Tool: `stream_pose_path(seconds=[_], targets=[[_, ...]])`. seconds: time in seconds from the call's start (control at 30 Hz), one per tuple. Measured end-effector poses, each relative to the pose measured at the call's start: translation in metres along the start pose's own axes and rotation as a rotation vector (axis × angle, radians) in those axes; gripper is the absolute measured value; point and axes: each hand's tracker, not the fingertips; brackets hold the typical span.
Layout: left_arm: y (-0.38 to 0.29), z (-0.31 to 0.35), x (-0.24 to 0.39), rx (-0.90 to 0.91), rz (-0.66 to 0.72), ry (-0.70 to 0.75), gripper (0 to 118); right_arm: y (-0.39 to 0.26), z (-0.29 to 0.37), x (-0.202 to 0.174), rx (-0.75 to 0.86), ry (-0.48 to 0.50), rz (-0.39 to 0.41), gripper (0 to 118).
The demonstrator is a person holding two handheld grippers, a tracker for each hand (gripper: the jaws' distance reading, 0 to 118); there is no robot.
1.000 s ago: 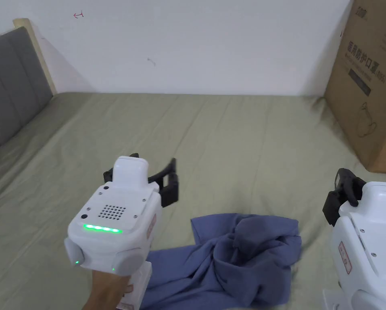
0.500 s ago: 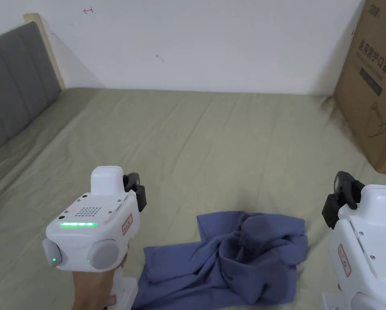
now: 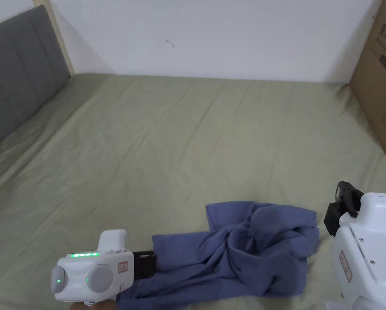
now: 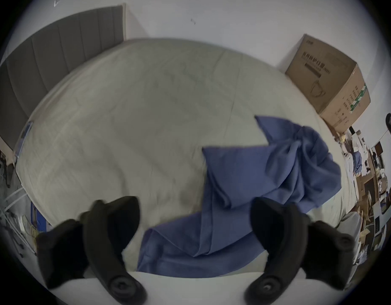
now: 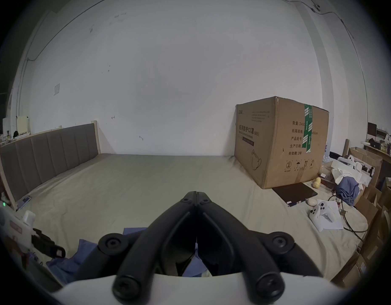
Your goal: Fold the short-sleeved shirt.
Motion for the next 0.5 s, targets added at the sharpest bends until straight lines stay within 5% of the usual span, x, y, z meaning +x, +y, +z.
stream_pose_path(seconds=[0.23, 0.33, 0.4, 0.47, 0.5], targets=[[-0.023, -0.022, 0.005, -0.075, -0.017, 0.016, 103, -0.011, -0.003, -0.002, -0.039, 0.007, 0.006, 0], [-0.026, -0.032, 0.012, -0.092, -0.084, 0.049, 72, -0.013, -0.005, -0.001, -0.052, 0.005, 0.015, 0], [-0.025, -0.030, 0.020, -0.079, -0.144, 0.064, 65, -0.015, -0.006, 0.000, -0.059, 0.004, 0.015, 0], [-0.019, -0.023, 0.027, -0.063, -0.159, 0.013, 13, -0.016, -0.007, 0.001, -0.065, 0.002, 0.013, 0], [-0.019, -0.022, 0.029, -0.060, -0.158, 0.004, 8, -0.017, -0.008, 0.002, -0.070, 0.000, 0.013, 0]])
